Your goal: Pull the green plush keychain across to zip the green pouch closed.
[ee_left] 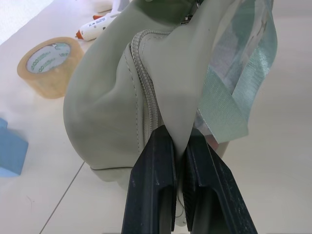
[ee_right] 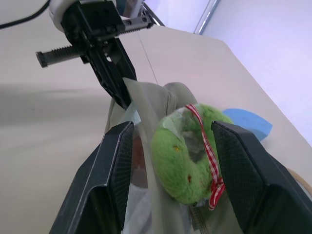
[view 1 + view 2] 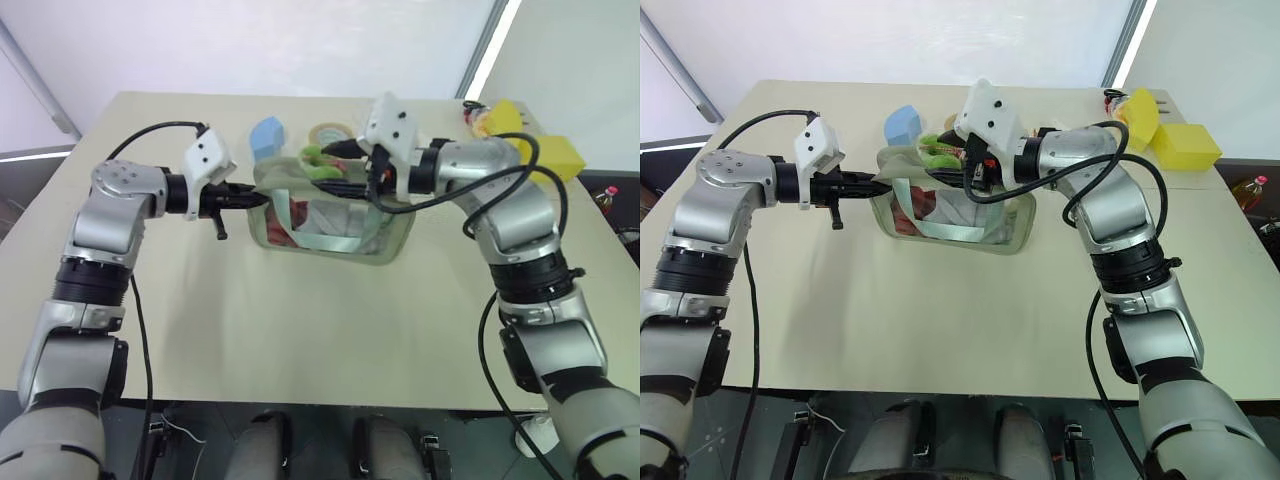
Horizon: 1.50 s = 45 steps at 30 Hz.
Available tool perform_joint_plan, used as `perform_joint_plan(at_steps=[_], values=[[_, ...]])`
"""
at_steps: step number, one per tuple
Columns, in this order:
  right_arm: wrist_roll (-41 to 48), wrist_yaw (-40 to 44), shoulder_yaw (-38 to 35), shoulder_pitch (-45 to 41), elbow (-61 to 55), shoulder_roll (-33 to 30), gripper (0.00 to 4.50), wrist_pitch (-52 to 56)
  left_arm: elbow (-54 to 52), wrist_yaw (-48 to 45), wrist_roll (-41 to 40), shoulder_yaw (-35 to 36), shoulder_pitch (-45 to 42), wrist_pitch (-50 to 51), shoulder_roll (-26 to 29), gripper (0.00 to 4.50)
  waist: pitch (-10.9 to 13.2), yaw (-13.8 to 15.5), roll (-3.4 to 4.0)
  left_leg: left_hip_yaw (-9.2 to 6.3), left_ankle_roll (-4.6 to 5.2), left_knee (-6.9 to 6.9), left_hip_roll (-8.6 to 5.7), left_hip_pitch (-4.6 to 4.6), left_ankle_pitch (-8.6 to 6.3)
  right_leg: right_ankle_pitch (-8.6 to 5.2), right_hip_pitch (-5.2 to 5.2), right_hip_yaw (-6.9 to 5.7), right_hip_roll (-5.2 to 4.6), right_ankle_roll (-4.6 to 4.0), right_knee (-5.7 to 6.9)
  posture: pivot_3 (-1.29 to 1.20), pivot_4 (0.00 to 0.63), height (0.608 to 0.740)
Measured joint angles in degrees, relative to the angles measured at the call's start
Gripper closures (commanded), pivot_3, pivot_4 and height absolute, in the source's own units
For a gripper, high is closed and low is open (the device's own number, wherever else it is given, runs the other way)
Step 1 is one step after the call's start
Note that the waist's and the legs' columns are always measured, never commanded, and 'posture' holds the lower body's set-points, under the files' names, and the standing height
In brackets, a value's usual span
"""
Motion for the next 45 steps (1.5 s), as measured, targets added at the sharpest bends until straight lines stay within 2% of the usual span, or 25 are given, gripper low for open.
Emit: perform_joint_plan(at_steps=[2, 3, 5, 8, 9, 14, 16, 22, 26, 31, 35, 40, 45], values=[[-0.6, 0.3, 0.7, 0.0, 0.0, -0.2, 1.89, 0.0, 0.0, 0.0, 0.0, 0.0, 0.0, 0.0, 0.0, 4.5, 0.0, 0.0, 0.0, 0.0, 0.0, 0.0, 0.0, 0.0, 0.0, 0.0, 0.0, 0.0, 0.0, 0.0, 0.0, 0.0, 0.15, 0.74], [-0.6, 0.4, 1.2, 0.0, 0.0, -0.2, 2.11, 0.0, 0.0, 0.0, 0.0, 0.0, 0.0, 0.0, 0.0, 4.5, 0.0, 0.0, 0.0, 0.0, 0.0, 0.0, 0.0, 0.0, 0.0, 0.0, 0.0, 0.0, 0.0, 0.0, 0.0, 0.0, 0.15, 0.74], [-1.2, 0.4, 2.0, 0.1, 0.6, -0.2, 2.71, -0.8, -0.1, 0.0, 0.0, 0.0, 0.0, 0.0, 0.0, 4.5, 0.0, 0.0, 0.0, 0.0, 0.0, 0.0, 0.0, 0.0, 0.0, 0.0, 0.0, 0.0, 0.0, 0.0, 0.0, 0.0, 0.15, 0.74], [-1.6, 0.7, 2.1, 0.1, 1.3, -0.3, 4.31, -1.6, -0.1, 0.0, 0.0, 0.0, 0.0, 0.0, 0.0, 4.5, 0.0, 0.0, 0.0, -0.01, 0.0, 0.0, 0.0, 0.0, 0.0, 0.0, 0.0, 0.0, 0.0, 0.0, 0.0, 0.0, 0.15, 0.74], [-1.6, 0.8, 2.1, 0.1, 1.3, -0.4, 4.47, -1.6, -0.1, 0.0, 0.0, 0.0, 0.0, 0.0, 0.0, 4.5, 0.0, 0.0, 0.0, -0.01, 0.0, 0.0, 0.0, 0.0, 0.0, 0.0, 0.0, 0.0, 0.0, 0.0, 0.0, 0.0, 0.15, 0.74], [-0.5, 0.5, 1.6, 0.1, 0.4, -0.7, 4.47, 0.6, -0.1, 0.1, 0.0, 0.0, 0.0, 0.0, -0.1, 4.5, 0.0, 0.0, 0.0, -0.01, 0.0, 0.0, 0.0, 0.0, 0.0, 0.0, 0.0, 0.0, 0.0, 0.0, 0.0, 0.0, 0.15, 0.74], [0.6, -1.3, -0.8, 0.0, -1.0, -1.2, 4.47, 4.1, -0.1, 0.1, 0.0, 0.0, 0.0, 0.0, -0.2, 4.5, 0.0, 0.1, 0.0, -0.02, 0.0, 0.01, 0.0, -0.02, 0.0, 0.0, 0.0, 0.0, 0.0, 0.0, 0.0, 0.0, 0.15, 0.74], [-2.4, -8.7, -7.8, -1.1, -2.6, -12.0, 4.47, 8.8, -0.1, 0.0, 0.0, 0.0, 0.0, 0.0, -0.3, 4.5, 0.0, 0.2, 0.0, 0.02, 0.01, -0.02, -0.03, -0.03, 0.0, 0.0, -0.02, 0.01, -0.02, 0.0, -0.03, 0.0, 0.15, 0.74], [-9.9, -14.8, -8.2, 5.0, -2.4, -21.6, 4.47, 7.8, -0.3, 0.0, -0.5, 0.0, 0.3, 0.4, 0.0, 4.5, 0.0, 0.1, 0.0, 0.13, 0.02, -0.03, -0.03, -0.04, -0.01, 0.0, -0.03, 0.06, -0.03, 0.0, -0.04, 0.0, 0.15, 0.74], [-14.8, -20.4, -7.7, 14.7, -3.8, -23.6, 4.47, 7.2, -2.0, 0.2, -1.4, -0.5, 0.7, 1.2, -0.9, 4.5, 0.0, -0.2, 0.01, 0.12, 0.01, -0.09, 0.02, -0.03, -0.01, 0.0, -0.13, 0.08, -0.02, 0.0, -0.01, 0.0, 0.15, 0.74], [-16.4, -24.0, -7.2, 20.9, -4.4, -21.1, 4.47, 7.9, -2.5, 0.6, -1.4, -0.5, 1.2, 1.8, -0.9, 4.5, 0.0, -0.2, 0.0, 0.1, 0.01, -0.04, 0.02, 0.01, -0.01, 0.0, -0.06, 0.11, -0.01, 0.0, -0.02, 0.0, 0.15, 0.74], [-16.1, -28.2, -5.8, 27.2, -2.6, -9.1, 4.47, 8.5, -3.7, 1.5, -1.7, -0.4, 1.6, 3.0, -0.8, 4.5, 0.0, -0.3, 0.03, 0.07, 0.01, -0.06, 0.06, 0.03, 0.0, 0.0, -0.06, 0.12, 0.03, 0.0, -0.02, 0.0, 0.15, 0.74], [-15.6, -29.9, -5.4, 28.6, -0.5, -2.6, 4.47, 6.9, -5.2, 2.3, -2.0, -0.4, 2.6, 3.9, -0.3, 4.5, 0.0, -0.3, 0.04, 0.03, 0.01, -0.05, 0.06, 0.1, 0.0, 0.0, 0.01, 0.13, 0.05, 0.0, -0.01, 0.0, 0.15, 0.74]])
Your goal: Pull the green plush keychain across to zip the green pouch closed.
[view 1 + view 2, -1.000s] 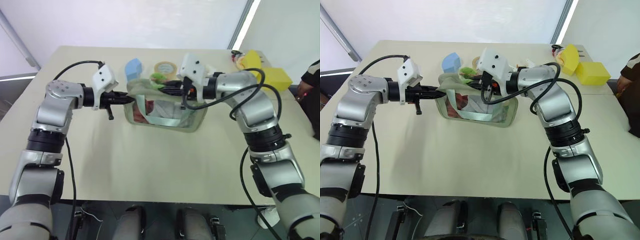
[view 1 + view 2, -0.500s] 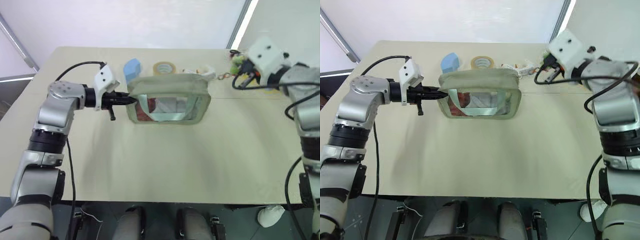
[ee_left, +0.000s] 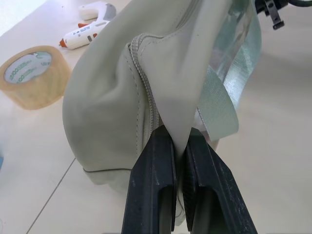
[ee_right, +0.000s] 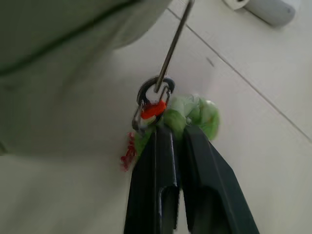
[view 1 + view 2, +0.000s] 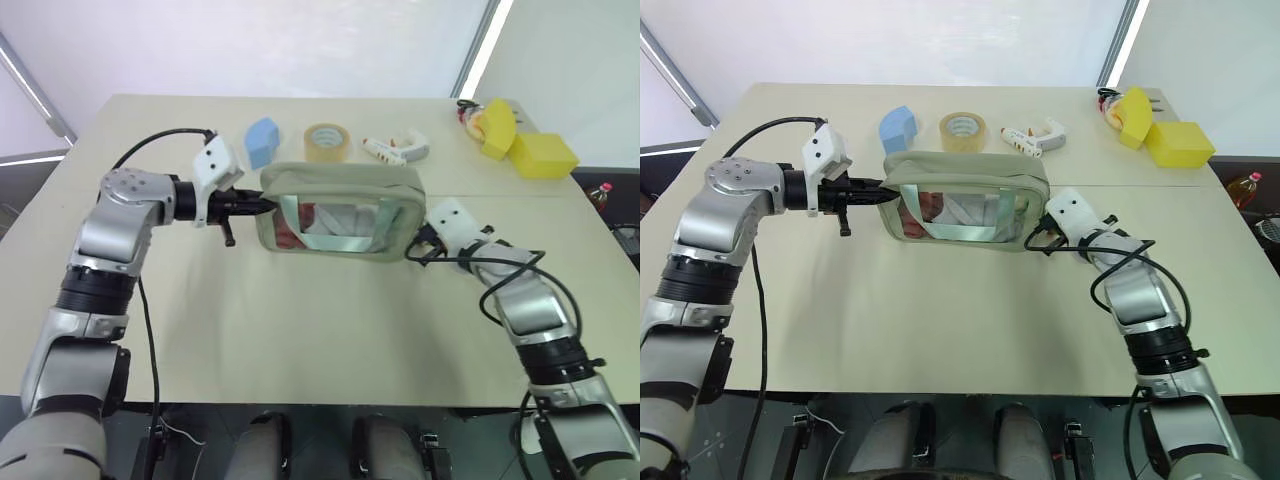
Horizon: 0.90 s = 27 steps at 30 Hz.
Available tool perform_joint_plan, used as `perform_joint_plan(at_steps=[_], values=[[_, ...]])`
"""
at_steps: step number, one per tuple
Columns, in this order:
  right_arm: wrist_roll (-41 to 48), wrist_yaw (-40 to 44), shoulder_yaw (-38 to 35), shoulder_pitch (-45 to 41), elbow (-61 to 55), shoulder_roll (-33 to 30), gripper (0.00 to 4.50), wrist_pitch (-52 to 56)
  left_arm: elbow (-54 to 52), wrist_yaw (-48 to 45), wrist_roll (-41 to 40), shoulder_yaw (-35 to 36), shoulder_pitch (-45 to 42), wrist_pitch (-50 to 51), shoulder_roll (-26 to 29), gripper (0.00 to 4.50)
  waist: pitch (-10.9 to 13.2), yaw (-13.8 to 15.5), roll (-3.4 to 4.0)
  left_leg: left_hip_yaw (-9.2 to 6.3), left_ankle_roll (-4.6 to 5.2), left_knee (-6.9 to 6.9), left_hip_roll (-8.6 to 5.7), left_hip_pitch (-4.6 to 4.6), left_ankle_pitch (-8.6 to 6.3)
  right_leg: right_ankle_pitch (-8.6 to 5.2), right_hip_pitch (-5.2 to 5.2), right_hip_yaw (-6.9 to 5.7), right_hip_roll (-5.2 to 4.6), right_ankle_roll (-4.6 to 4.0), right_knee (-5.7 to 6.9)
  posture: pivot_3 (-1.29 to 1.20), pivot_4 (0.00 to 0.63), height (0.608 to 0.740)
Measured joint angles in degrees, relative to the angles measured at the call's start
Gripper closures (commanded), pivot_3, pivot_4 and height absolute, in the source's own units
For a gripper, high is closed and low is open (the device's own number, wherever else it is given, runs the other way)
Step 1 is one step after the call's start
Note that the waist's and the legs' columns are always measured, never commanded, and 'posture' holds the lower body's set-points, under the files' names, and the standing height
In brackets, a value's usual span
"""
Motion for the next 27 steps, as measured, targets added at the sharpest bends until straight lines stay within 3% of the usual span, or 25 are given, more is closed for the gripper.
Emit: perform_joint_plan(at_steps=[3, 7, 10, 12, 13, 16, 17, 27], values=[[-0.8, 0.3, 0.8, 0.7, 0.7, -0.1, 4.47, -2.8, -0.6, 0.2, 0.0, 0.0, 0.0, 0.8, 0.3, 4.5, 0.0, -0.1, 0.01, 0.0, 0.0, -0.01, 0.0, 0.01, 0.0, 0.0, 0.0, 0.01, 0.01, 0.0, 0.0, 0.0, 0.15, 0.74], [-1.0, 2.0, 0.6, 0.8, 1.2, -2.2, 3.02, -5.6, -1.5, 0.6, -0.2, 0.0, 0.5, 1.1, 0.7, 4.5, 0.0, -0.1, 0.01, 0.0, 0.0, -0.02, 0.0, 0.01, 0.0, 0.0, -0.01, 0.02, 0.02, 0.0, 0.0, 0.0, 0.15, 0.74], [4.5, 6.4, -3.4, 0.3, -0.3, -3.0, 1.44, -3.5, -1.4, 1.6, -0.4, 0.2, 0.6, 1.2, 0.8, 3.43, 0.0, 0.0, 0.04, 0.01, 0.0, -0.02, 0.01, -0.02, 0.0, 0.0, -0.01, 0.02, 0.01, 0.0, -0.02, 0.0, 0.15, 0.74], [10.6, 11.7, -7.2, -1.2, -5.3, -6.5, 0.24, 1.1, -0.2, 1.6, -0.9, 1.2, 0.5, 2.4, 1.5, 2.3, 0.0, 0.2, 0.09, 0.0, 0.0, -0.01, 0.02, -0.07, 0.0, 0.0, -0.06, 0.01, 0.01, 0.0, -0.02, 0.0, 0.15, 0.74], [12.9, 13.8, -9.0, -2.3, -7.8, -8.5, 0.0, 3.1, 0.5, 1.6, -1.5, 2.1, 0.5, 3.1, 1.8, 1.8, 0.0, 0.2, 0.09, -0.01, 0.01, -0.02, 0.02, -0.07, 0.0, 0.0, -0.05, 0.01, 0.01, 0.0, -0.02, 0.0, 0.15, 0.74], [20.5, 19.9, -13.8, -4.4, -16.4, -15.3, 0.0, 10.5, 2.8, 1.2, -3.1, 4.6, -0.6, 4.6, 3.3, 0.3, 0.0, 0.5, 0.08, -0.03, 0.04, 0.0, 0.02, -0.07, -0.03, 0.0, -0.02, -0.01, 0.01, 0.0, -0.03, 0.0, 0.15, 0.74], [22.3, 21.1, -14.9, -4.7, -18.2, -16.5, 0.0, 12.0, 3.3, 1.1, -3.2, 5.1, -0.9, 4.7, 3.8, 0.1, 0.0, 0.5, 0.06, -0.03, 0.07, 0.0, 0.02, -0.05, -0.04, 0.0, 0.01, -0.02, 0.01, 0.0, -0.04, 0.0, 0.15, 0.74], [34.0, 19.7, -17.6, -7.9, -28.1, -18.8, 0.0, 24.2, 4.9, 1.0, -4.2, 6.8, -2.7, 5.9, 4.6, 0.1, 0.0, 0.5, 0.03, -0.03, 0.22, 0.04, 0.0, -0.07, -0.13, 0.0, 0.03, -0.02, -0.01, 0.0, -0.05, 0.0, 0.15, 0.74]])
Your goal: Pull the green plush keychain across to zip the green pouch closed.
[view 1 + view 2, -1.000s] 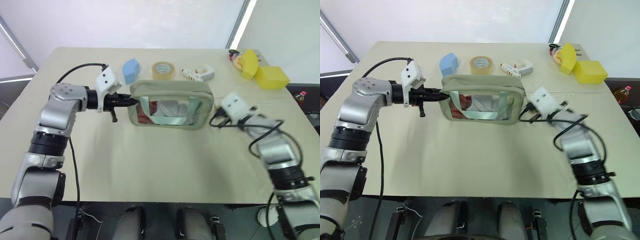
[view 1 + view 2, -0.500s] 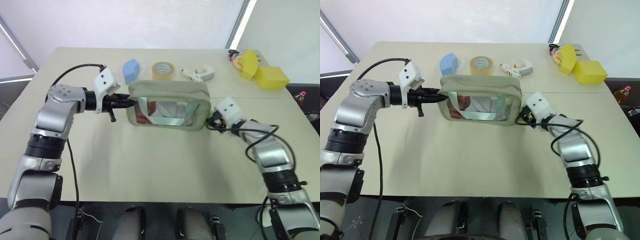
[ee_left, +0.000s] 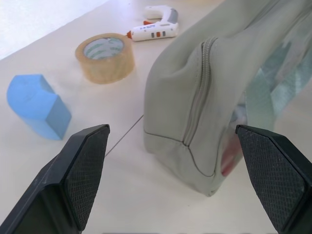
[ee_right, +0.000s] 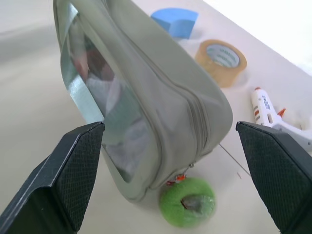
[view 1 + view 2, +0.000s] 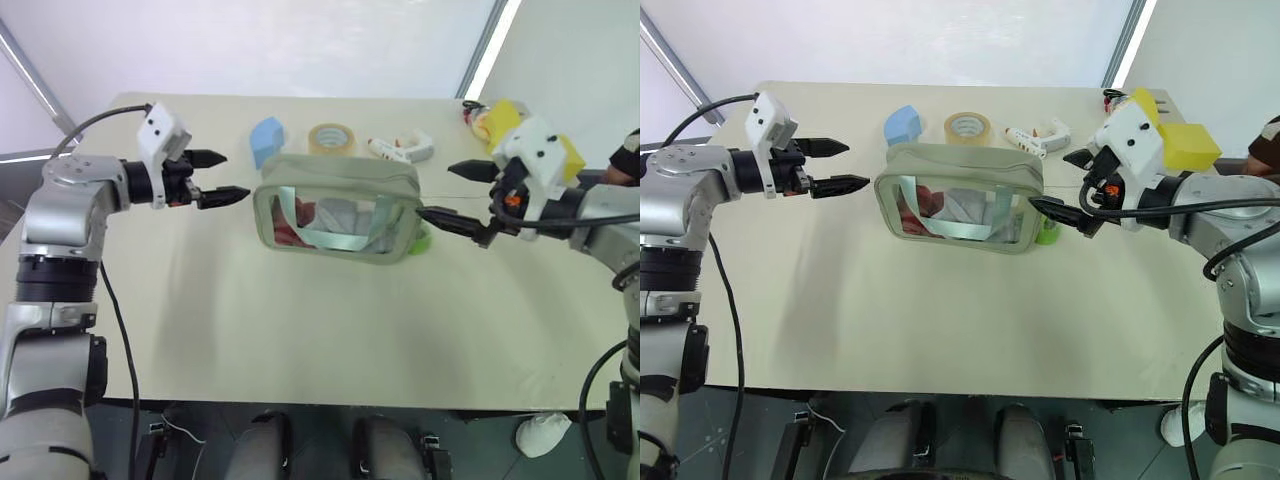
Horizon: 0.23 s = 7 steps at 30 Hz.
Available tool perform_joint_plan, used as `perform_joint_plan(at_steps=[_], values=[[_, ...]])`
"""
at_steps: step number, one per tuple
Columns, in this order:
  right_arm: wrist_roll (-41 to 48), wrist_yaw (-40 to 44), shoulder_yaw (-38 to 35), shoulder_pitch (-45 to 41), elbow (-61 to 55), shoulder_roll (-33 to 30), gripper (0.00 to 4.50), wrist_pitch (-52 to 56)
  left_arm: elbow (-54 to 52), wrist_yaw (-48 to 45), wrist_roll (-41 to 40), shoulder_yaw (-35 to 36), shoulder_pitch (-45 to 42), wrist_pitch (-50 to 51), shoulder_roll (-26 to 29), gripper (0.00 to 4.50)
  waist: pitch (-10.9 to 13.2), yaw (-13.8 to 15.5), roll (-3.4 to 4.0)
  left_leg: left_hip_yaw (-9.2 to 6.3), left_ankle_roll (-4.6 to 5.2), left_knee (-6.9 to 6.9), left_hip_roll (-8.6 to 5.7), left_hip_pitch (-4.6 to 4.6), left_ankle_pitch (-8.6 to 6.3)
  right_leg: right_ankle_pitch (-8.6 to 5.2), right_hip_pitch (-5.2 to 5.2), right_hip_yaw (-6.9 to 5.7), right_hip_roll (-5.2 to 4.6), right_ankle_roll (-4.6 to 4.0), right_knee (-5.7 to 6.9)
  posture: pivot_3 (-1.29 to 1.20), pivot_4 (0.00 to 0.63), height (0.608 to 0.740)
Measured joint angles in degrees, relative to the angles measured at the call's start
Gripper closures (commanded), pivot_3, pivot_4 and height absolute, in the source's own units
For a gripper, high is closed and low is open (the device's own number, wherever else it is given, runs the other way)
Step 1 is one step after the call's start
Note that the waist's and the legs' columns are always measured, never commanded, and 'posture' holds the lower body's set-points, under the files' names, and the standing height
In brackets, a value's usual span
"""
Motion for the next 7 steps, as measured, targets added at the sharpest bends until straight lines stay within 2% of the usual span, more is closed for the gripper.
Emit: perform_joint_plan(at_steps=[7], values=[[1.8, -2.1, 0.1, -0.2, -0.7, -0.1, 0.0, 0.3, -0.2, 1.6, 0.2, 0.0, 0.1, -0.2, -0.5, 0.1, 0.0, 0.0, 0.0, 0.0, 0.0, 0.0, 0.0, 0.0, 0.0, 0.0, -0.01, 0.0, 0.0, 0.0, 0.01, 0.0, 0.15, 0.74]])
